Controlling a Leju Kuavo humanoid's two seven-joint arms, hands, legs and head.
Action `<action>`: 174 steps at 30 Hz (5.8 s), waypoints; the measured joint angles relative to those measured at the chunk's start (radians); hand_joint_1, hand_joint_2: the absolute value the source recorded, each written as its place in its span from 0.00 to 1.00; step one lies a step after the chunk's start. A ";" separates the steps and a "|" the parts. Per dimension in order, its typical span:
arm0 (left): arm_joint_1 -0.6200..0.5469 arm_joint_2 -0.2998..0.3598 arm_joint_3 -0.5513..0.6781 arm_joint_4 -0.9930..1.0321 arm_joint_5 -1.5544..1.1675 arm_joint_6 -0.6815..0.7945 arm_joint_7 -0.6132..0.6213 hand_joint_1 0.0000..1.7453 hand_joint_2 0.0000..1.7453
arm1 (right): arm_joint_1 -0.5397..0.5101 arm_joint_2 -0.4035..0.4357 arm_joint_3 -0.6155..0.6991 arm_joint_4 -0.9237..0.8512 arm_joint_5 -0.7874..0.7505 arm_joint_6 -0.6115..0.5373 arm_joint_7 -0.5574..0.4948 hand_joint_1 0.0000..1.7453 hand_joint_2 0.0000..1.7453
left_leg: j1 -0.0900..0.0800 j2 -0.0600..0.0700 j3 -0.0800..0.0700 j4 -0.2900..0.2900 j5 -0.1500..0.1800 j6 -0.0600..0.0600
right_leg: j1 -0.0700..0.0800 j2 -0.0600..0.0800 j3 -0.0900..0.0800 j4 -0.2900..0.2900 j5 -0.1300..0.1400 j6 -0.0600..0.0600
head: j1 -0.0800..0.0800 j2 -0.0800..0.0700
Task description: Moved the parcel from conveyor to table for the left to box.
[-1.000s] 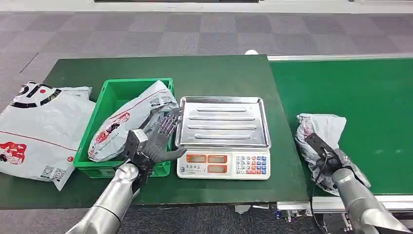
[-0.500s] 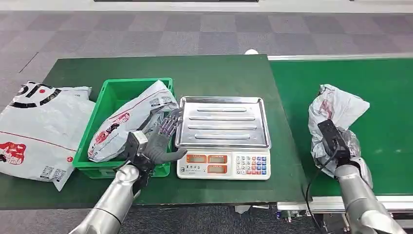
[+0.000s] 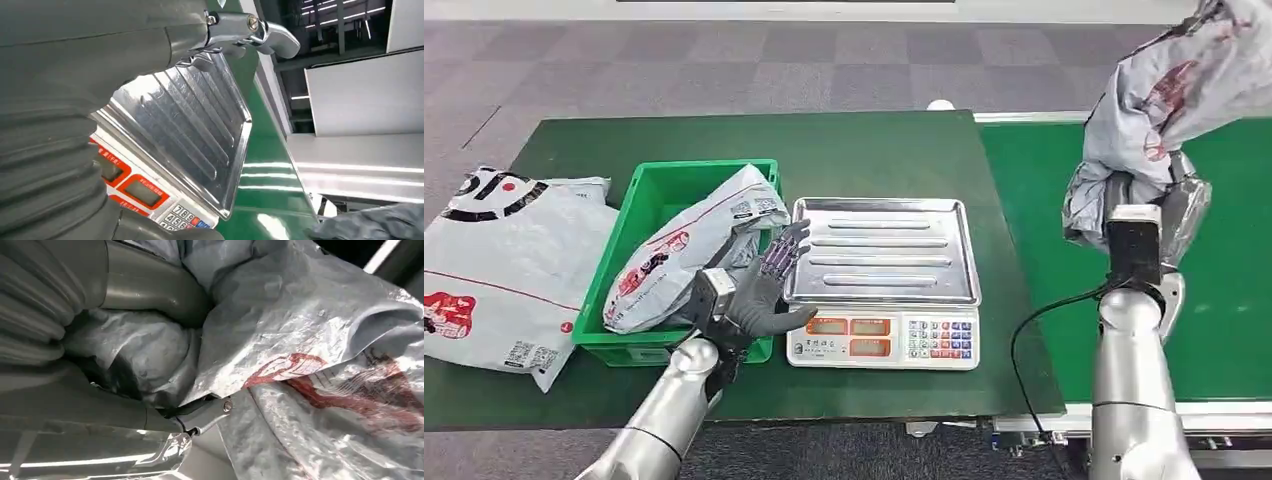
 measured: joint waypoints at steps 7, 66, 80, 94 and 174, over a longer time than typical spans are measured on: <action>-0.027 -0.016 0.000 0.026 0.007 -0.008 0.000 0.00 1.00 | 0.062 0.045 0.215 -0.170 0.233 -0.169 -0.040 1.00 1.00 | 0.000 0.003 0.000 0.000 -0.001 -0.001 | 0.000 0.004 -0.002 0.000 0.000 0.000 | 0.000 0.000; 0.104 0.051 -0.070 -0.317 -0.128 1.043 -0.001 0.00 1.00 | -0.036 -0.015 0.694 0.145 -0.075 0.531 0.077 0.00 1.00 | 0.000 0.002 -0.001 0.000 0.000 -0.001 | 0.000 0.003 -0.003 0.000 0.000 0.000 | 0.000 0.000; 0.099 0.031 -0.164 -0.429 0.003 0.445 0.000 0.00 1.00 | -0.008 0.022 0.502 0.021 -0.468 0.203 0.034 0.00 1.00 | 0.000 0.002 -0.001 0.000 0.000 -0.001 | 0.000 0.003 -0.003 0.000 0.000 0.000 | 0.000 0.000; -0.029 -0.105 -0.315 -0.016 -0.212 0.506 0.002 0.00 1.00 | 0.084 0.019 0.458 -0.117 -0.536 0.148 0.000 0.00 1.00 | 0.000 0.005 -0.001 0.000 -0.001 -0.001 | 0.000 0.008 -0.005 -0.001 0.001 0.000 | 0.000 0.000; -0.007 -0.135 -0.397 -0.199 -0.409 0.857 0.068 1.00 1.00 | 0.082 0.007 0.422 -0.075 -0.433 0.188 0.013 0.00 1.00 | 0.000 0.005 -0.001 -0.001 -0.001 -0.001 | 0.000 0.007 -0.003 0.000 0.001 -0.001 | 0.000 0.000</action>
